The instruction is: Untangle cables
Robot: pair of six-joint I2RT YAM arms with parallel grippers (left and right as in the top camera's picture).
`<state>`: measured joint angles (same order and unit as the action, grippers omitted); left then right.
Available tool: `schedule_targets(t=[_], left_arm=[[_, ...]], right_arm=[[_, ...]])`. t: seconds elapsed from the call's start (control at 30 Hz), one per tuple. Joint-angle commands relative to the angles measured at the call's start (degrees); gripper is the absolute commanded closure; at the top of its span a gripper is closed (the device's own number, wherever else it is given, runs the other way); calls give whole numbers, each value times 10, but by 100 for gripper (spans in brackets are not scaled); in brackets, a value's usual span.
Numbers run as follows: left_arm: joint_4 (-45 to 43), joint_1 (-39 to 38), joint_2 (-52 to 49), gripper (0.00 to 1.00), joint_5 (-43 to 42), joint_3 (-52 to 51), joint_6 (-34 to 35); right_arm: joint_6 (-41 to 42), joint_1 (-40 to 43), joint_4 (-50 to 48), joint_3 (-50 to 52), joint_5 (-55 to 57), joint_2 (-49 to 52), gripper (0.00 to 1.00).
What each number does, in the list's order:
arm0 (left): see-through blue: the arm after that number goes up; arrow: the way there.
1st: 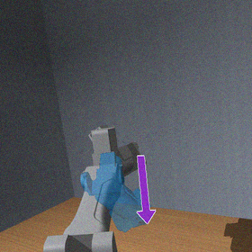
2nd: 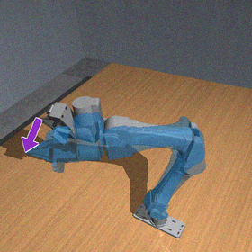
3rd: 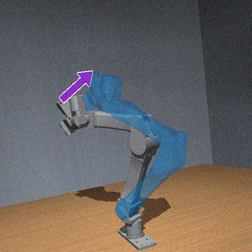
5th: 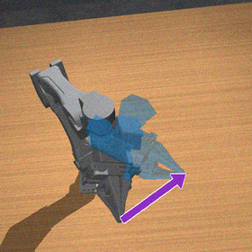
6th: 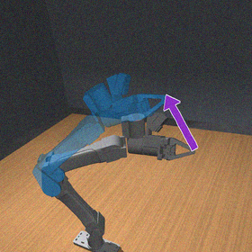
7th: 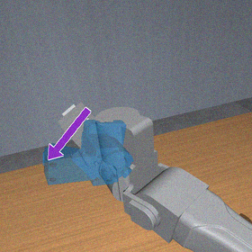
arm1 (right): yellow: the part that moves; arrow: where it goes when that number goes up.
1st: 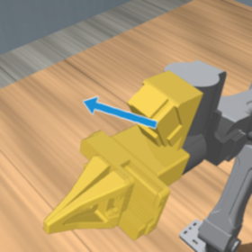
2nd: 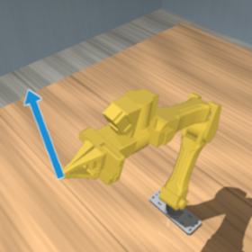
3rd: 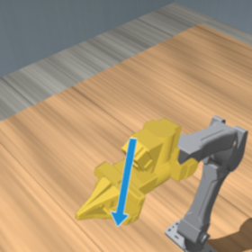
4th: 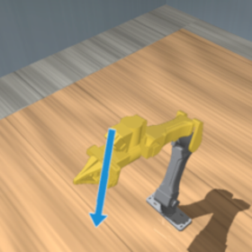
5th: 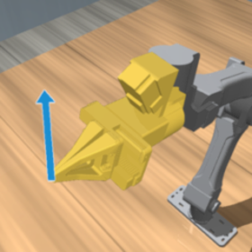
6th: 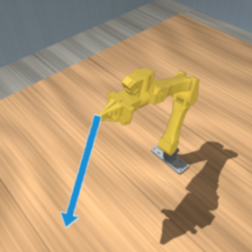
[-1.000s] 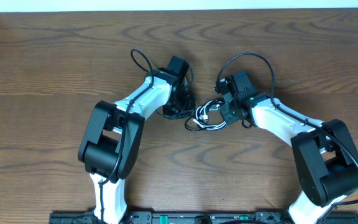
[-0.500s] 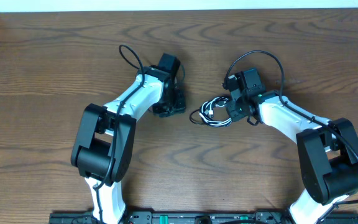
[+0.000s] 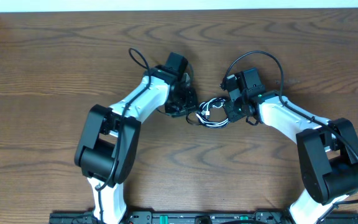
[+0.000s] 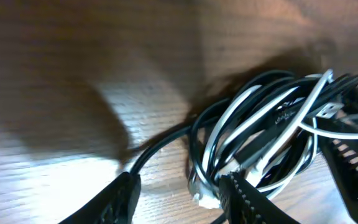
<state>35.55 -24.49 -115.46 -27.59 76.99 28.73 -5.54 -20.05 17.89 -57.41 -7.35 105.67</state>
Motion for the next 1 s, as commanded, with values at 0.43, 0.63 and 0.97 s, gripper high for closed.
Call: schedule_targets(t=[0.43,0.63,0.97], left_arm=[[50,-14,-48,93,137,0,0],[37,-12,-48,93,131,3,-8],[32,-12,-48,92,154,6,-8]], right_arm=[[-31,7,5,-7,-142,-9,70],[-57,7,6,-7,-228,-21,53],[-57,1,25,2,-105,3,55]])
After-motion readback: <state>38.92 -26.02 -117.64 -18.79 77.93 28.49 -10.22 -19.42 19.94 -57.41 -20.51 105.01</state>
